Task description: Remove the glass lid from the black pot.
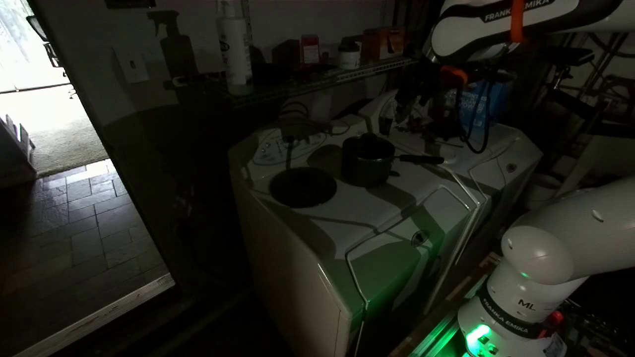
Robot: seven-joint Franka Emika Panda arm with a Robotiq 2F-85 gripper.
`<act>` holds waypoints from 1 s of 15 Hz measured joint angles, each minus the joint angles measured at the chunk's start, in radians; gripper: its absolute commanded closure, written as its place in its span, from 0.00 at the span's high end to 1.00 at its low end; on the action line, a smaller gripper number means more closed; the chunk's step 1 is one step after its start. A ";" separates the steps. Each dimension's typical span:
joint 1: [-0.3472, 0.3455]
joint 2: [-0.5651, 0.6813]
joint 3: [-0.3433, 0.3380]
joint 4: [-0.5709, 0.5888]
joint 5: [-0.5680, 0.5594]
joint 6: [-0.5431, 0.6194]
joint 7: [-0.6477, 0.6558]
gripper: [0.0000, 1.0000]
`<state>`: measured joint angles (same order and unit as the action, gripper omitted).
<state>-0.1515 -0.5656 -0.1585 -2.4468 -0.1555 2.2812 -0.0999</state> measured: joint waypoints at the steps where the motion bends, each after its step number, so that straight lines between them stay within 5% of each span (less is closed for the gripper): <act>1: 0.000 0.010 0.005 0.011 0.000 -0.001 0.004 1.00; 15: 0.026 0.248 0.052 0.235 0.018 -0.127 0.056 1.00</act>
<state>-0.1253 -0.3172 -0.1065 -2.2117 -0.1378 2.1543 -0.0436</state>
